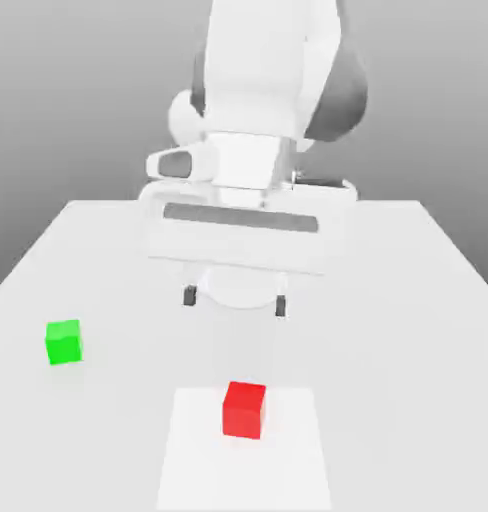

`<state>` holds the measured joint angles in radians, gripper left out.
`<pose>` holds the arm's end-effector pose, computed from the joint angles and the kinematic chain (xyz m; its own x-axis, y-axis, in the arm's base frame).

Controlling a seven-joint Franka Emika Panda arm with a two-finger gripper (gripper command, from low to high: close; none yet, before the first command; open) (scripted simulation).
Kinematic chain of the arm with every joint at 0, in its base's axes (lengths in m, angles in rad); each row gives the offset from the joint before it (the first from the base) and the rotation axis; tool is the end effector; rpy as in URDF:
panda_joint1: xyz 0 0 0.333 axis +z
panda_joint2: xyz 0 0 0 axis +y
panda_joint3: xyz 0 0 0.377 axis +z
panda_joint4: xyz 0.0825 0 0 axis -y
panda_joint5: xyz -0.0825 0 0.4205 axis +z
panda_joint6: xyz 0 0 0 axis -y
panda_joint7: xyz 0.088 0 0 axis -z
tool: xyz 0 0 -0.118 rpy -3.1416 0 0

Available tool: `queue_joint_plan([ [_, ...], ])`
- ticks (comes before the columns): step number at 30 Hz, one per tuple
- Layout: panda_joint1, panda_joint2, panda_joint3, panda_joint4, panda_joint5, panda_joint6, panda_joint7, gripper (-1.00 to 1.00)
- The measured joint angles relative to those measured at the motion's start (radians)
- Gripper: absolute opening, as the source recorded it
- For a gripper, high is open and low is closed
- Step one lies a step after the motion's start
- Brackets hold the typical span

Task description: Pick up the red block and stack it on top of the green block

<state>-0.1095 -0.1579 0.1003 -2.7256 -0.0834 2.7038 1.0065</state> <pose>0.4229 -0.0024 0.3045 0.5793 -0.8059 0.1220 -0.8038 -0.5897 -0.0790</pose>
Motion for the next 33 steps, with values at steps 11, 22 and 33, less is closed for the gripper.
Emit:
queue_joint_plan([
  [11, 0.025, 0.321, -0.027, -0.065, 0.029, 0.253, 0.015, 0.00],
  [22, 0.037, 0.342, -0.040, -0.063, 0.025, 0.272, 0.019, -1.00],
  [33, -0.095, 0.104, -0.131, -0.103, 0.039, 0.070, -0.044, -1.00],
])
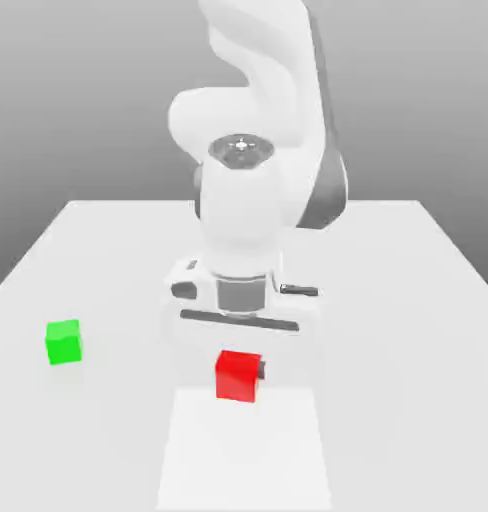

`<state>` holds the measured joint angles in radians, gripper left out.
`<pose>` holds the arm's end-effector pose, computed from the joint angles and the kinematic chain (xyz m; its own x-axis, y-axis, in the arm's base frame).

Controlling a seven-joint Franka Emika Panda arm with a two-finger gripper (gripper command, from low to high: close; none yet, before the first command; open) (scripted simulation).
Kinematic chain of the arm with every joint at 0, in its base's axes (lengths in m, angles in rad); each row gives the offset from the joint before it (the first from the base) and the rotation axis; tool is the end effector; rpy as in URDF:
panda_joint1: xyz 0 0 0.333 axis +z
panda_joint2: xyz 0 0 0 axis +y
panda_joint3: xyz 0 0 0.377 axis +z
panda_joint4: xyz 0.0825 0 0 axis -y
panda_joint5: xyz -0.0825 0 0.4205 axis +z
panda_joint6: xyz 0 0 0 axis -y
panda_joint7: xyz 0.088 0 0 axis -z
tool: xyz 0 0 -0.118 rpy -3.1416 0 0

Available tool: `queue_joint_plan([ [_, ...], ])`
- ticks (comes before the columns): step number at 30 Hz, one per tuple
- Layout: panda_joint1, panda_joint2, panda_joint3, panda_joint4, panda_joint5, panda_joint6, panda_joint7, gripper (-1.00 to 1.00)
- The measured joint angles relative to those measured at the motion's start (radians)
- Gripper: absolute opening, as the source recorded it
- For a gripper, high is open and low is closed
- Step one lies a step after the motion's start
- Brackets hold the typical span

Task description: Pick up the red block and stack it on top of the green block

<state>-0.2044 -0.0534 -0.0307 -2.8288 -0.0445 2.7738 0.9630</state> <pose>0.3677 -0.0861 0.2326 0.4026 -0.9153 0.0107 -0.9154 -0.4025 0.0097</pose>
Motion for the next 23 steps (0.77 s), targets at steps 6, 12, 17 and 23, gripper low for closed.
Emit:
queue_joint_plan([
  [6, -0.186, -0.065, -0.147, -0.015, -0.063, -0.049, -0.043, -1.00],
  [12, -0.379, -0.136, -0.318, -0.029, -0.113, -0.098, -0.096, -1.00],
  [17, -0.385, -0.008, -0.365, -0.029, -0.020, 0.026, -0.180, -1.00],
  [23, -0.385, 0.101, -0.325, -0.024, 0.121, 0.123, -0.279, 1.00],
])
